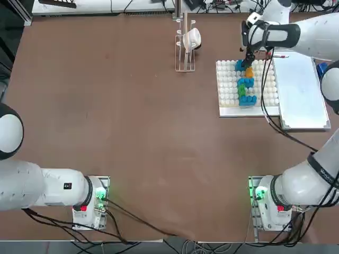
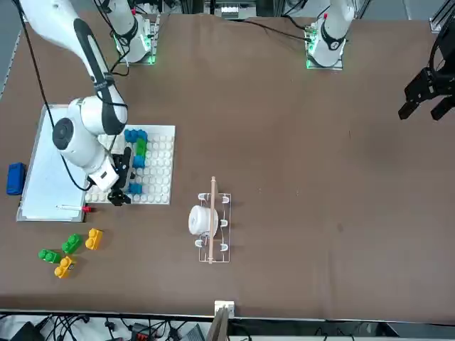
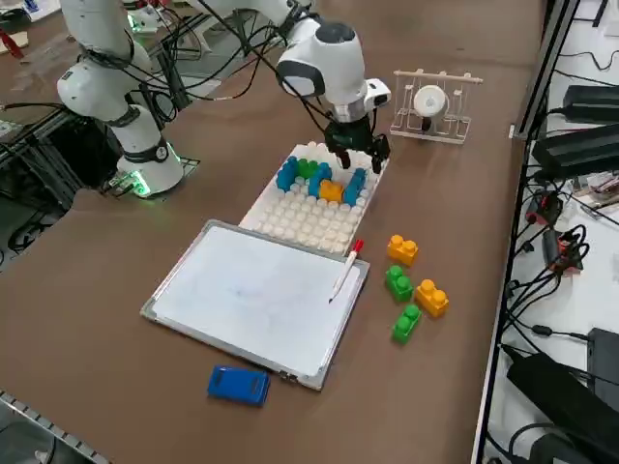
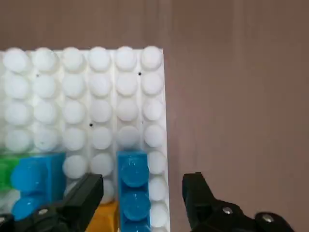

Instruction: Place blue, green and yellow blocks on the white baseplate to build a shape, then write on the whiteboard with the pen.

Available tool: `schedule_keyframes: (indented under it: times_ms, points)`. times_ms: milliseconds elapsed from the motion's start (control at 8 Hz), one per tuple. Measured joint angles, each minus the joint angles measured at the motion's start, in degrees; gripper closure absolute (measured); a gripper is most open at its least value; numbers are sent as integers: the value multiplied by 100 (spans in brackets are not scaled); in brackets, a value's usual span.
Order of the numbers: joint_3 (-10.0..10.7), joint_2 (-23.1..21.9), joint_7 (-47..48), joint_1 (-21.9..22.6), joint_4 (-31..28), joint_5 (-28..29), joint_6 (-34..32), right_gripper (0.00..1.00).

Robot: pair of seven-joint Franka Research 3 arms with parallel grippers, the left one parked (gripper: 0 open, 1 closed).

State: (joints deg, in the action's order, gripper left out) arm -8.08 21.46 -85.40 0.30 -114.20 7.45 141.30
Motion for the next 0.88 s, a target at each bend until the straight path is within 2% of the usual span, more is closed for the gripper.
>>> schedule_keyframes:
  times_ms: [375,625,750,875]
  points:
    - [-4,-592,1103,2,142,101,-831,0]
    - [37,-927,1876,-15,141,99,-971,0]
    - [123,-1017,2077,-33,142,74,-976,0]
    - [292,-1078,2151,-56,144,10,-960,0]
